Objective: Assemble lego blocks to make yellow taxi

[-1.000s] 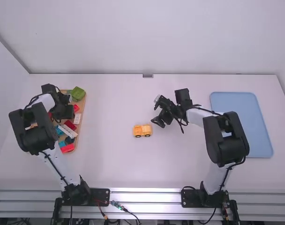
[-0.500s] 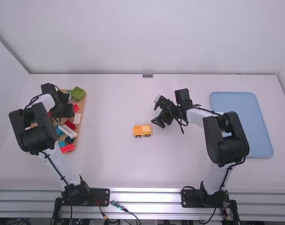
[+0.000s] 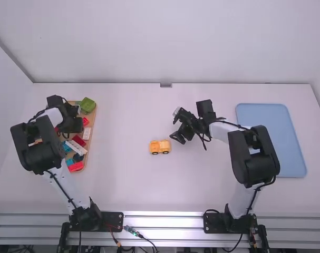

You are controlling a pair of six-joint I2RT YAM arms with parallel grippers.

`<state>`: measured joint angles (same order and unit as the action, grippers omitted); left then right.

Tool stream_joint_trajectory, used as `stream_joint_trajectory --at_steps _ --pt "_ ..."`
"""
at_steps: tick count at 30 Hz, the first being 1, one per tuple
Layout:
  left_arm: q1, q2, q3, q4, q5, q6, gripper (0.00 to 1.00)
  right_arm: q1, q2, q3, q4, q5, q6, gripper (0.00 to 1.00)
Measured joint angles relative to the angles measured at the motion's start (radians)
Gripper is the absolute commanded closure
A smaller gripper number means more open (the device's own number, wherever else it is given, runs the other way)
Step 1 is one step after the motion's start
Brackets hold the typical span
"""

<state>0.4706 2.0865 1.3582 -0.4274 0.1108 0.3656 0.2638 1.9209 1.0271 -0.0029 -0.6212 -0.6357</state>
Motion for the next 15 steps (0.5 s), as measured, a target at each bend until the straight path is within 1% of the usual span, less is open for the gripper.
stream_joint_trajectory --at_steps 11,13,15 --pt "0.000 0.000 0.000 -0.009 0.000 0.001 0.73 0.000 0.000 0.000 0.000 0.000 0.000 0.01" --pt "0.000 0.000 0.000 -0.010 0.000 0.001 0.78 0.000 0.000 0.000 0.006 0.000 0.003 0.01" --pt "0.000 -0.002 0.000 -0.012 -0.001 0.001 0.78 0.000 0.000 0.000 0.013 0.000 0.004 0.01"
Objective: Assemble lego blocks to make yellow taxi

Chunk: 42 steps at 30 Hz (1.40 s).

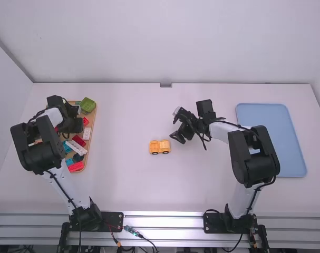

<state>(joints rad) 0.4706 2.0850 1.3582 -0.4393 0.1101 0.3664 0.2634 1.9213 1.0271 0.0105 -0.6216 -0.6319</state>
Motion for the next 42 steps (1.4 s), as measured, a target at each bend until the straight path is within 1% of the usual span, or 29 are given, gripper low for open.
stream_joint_trajectory --at_steps 7,13,16,18,19,21,24,26,28,29,31,33,35,37,39,42 --pt "-0.003 -0.020 -0.013 -0.018 -0.003 0.000 0.87 0.000 0.000 0.000 0.018 0.000 0.019 0.01" --pt "-0.029 -0.103 -0.023 -0.051 -0.008 0.002 0.90 -0.001 0.000 0.000 0.011 0.000 0.049 0.01" --pt "-0.058 -0.163 -0.023 -0.068 -0.010 0.011 0.92 -0.009 0.000 0.013 -0.027 -0.013 0.079 0.01" --pt "-0.102 -0.216 -0.023 -0.083 -0.024 0.027 0.95 -0.024 0.000 0.049 -0.089 -0.051 0.092 0.01" --pt "-0.102 -0.216 -0.023 -0.083 -0.024 0.027 0.95 -0.024 0.000 0.049 -0.089 -0.051 0.092 0.01" --pt "-0.178 -0.268 -0.023 -0.096 -0.057 0.057 0.98 -0.045 0.000 0.112 -0.168 -0.110 0.102 0.01" --pt "-0.272 -0.306 -0.023 -0.088 -0.100 0.080 0.98 -0.066 0.000 0.175 -0.237 -0.161 0.106 0.01" --pt "-0.402 -0.354 -0.048 -0.037 -0.162 0.105 0.98 -0.085 0.000 0.238 -0.317 -0.215 0.109 0.01" --pt "-0.456 -0.376 -0.068 -0.008 -0.180 0.118 0.98 -0.091 0.000 0.262 -0.348 -0.235 0.109 0.01" --pt "-0.536 -0.412 -0.109 0.048 -0.207 0.143 0.98 -0.097 0.000 0.288 -0.385 -0.259 0.112 0.01" --pt "-0.644 -0.467 -0.187 0.143 -0.235 0.187 0.98 -0.107 0.000 0.322 -0.424 -0.295 0.126 0.01" --pt "-0.706 -0.507 -0.252 0.214 -0.245 0.224 0.98 -0.113 0.000 0.338 -0.438 -0.329 0.132 0.01" --pt "-0.794 -0.585 -0.369 0.307 -0.253 0.290 0.98 -0.119 0.000 0.346 -0.445 -0.372 0.135 0.01" --pt "-0.839 -0.634 -0.440 0.359 -0.256 0.328 0.98 -0.123 0.000 0.348 -0.466 -0.403 0.128 0.01" --pt "-0.905 -0.720 -0.563 0.451 -0.256 0.401 0.98 -0.129 0.000 0.348 -0.537 -0.464 0.088 0.01" --pt "-0.954 -0.795 -0.676 0.555 -0.253 0.452 0.98 -0.128 0.000 0.348 -0.613 -0.511 0.033 0.01"
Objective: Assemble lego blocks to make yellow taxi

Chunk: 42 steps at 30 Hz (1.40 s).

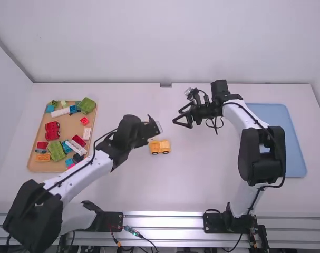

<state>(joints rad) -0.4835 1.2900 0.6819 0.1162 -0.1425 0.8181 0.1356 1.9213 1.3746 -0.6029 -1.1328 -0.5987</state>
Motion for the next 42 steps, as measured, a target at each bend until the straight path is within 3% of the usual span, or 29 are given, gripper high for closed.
stream_joint_trajectory --at_steps 4,12,21,31,42 --pt "-0.018 -0.081 -0.113 0.129 0.019 0.034 0.98 0.022 0.000 -0.005 -0.026 -0.042 -0.062 0.01" --pt "-0.016 -0.134 -0.143 0.144 0.092 0.038 0.99 0.053 0.000 -0.080 0.095 -0.122 -0.063 0.01" --pt "-0.017 -0.134 -0.122 0.056 0.134 0.017 0.98 0.065 0.000 -0.121 0.220 -0.177 0.074 0.00" --pt "-0.016 -0.134 -0.109 0.084 0.135 0.016 0.98 0.155 0.000 -0.206 0.492 -0.209 0.289 0.03" --pt "-0.016 -0.083 -0.109 0.136 0.137 -0.014 0.98 0.163 0.000 -0.254 0.674 -0.211 0.487 0.06"
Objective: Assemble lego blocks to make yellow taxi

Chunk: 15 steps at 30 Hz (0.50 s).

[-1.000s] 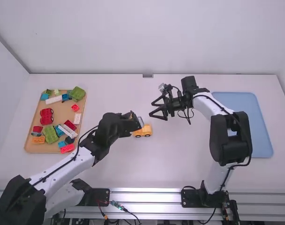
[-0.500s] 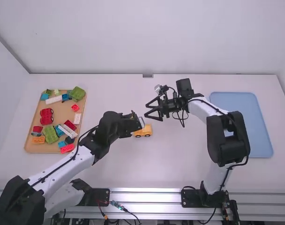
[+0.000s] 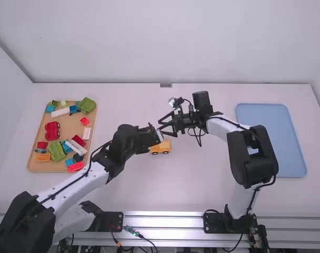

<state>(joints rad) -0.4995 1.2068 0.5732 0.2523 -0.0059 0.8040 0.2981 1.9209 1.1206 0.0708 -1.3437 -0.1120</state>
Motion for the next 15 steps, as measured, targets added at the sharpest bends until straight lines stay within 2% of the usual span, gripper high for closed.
stream_joint_trajectory --at_steps 9,15 --pt "0.000 0.005 0.000 0.031 0.017 -0.040 0.98 0.029 0.000 0.000 0.002 0.039 0.032 0.08" --pt "0.000 0.038 0.061 -0.058 0.043 -0.060 0.98 0.039 0.000 0.000 0.001 0.042 0.016 0.10"
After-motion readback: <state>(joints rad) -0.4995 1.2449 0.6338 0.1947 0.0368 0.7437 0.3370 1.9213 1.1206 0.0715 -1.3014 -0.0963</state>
